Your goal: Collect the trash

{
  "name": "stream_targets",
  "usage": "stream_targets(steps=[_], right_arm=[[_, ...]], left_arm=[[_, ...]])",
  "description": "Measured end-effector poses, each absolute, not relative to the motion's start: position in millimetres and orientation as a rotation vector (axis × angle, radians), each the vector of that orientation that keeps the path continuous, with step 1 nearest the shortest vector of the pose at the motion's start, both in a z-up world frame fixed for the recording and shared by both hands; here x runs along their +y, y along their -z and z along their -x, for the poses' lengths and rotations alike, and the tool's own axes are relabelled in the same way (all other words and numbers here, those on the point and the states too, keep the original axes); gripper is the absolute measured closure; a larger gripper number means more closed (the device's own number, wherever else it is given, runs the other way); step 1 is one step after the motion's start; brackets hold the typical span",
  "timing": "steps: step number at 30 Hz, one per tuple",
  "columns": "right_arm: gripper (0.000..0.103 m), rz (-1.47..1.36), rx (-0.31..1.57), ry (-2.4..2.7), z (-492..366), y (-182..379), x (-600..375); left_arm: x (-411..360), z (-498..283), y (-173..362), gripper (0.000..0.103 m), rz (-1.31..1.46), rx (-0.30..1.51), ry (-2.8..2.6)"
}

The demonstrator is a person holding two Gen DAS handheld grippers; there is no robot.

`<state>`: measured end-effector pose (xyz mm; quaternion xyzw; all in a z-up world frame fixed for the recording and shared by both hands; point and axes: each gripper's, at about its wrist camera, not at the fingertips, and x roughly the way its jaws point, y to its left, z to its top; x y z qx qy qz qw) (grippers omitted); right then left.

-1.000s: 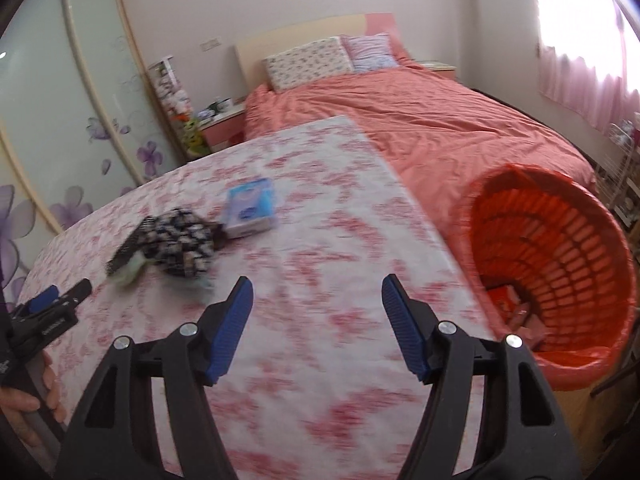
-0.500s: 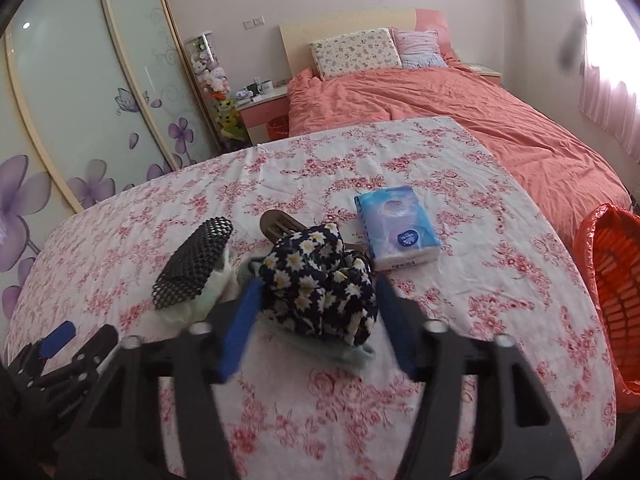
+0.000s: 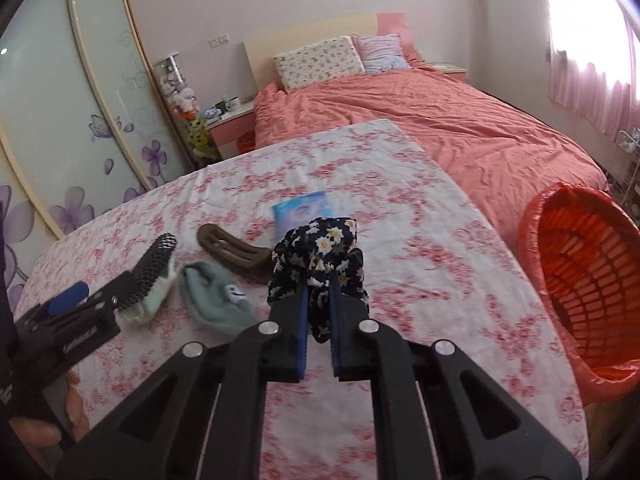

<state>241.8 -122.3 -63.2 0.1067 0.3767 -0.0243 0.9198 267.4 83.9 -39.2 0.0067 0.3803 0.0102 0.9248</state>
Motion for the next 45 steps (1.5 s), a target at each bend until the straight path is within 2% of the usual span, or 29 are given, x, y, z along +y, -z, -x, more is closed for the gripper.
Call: stream_targets(steps=[1,4,5,6,9,12,17,27,28,29,30,32,35,36,38,45], right_arm=[[0.093,-0.221,0.778,0.055,-241.1,64.7,-125.7],[0.093,-0.231,0.790,0.066,-240.2,68.9,-134.3],[0.093,-0.233,0.794,0.069,-239.6,70.4,-137.1],[0.093,-0.234,0.795,0.069,-238.2,71.2,-137.9],[0.093,-0.237,0.794,0.068,-237.2,71.7,-139.9],[0.093,-0.238,0.795,0.068,-236.6,71.8,-140.5],[0.093,-0.238,0.798,0.068,-235.5,72.3,-140.3],[0.092,-0.204,0.832,0.061,-235.9,83.5,-125.7],[0.092,-0.206,0.838,0.054,-236.3,84.4,-125.3],[0.089,-0.206,0.840,0.049,-236.3,84.8,-124.6],[0.084,-0.207,0.843,0.042,-236.6,85.2,-124.4],[0.078,-0.208,0.844,0.043,-237.1,85.6,-124.7],[0.056,-0.229,0.854,0.031,-239.7,87.6,-126.3],[0.052,-0.238,0.858,0.028,-240.9,88.8,-126.9],[0.048,-0.244,0.871,0.026,-243.9,91.3,-126.2],[0.043,-0.184,0.898,0.065,-257.1,99.9,-115.9]], left_arm=[[77.6,-273.5,41.6,0.014,-0.043,0.788,-0.032],[67.1,-287.6,50.6,0.030,-0.098,0.825,-0.054],[66.9,-290.5,53.3,0.043,-0.100,0.844,-0.057],[69.9,-295.1,57.6,0.060,-0.083,0.880,-0.050],[85.7,-291.8,54.9,0.084,0.014,0.891,-0.016],[104.4,-282.0,45.2,0.092,0.065,0.873,0.012],[136.3,-262.6,35.1,0.095,0.076,0.854,0.001],[171.1,-222.5,60.0,0.094,0.129,0.924,0.009],[173.7,-221.3,62.0,0.092,0.139,0.925,0.004],[175.3,-221.4,63.7,0.082,0.151,0.926,0.003],[178.1,-221.2,65.1,0.060,0.170,0.923,0.000],[180.2,-219.4,63.4,0.037,0.186,0.894,-0.012],[177.9,-218.7,61.6,0.032,0.172,0.874,-0.001],[177.1,-219.8,61.8,0.026,0.166,0.873,-0.001],[173.2,-222.3,63.7,0.022,0.148,0.871,-0.003],[159.8,-233.0,73.0,0.022,0.067,0.894,-0.034]])
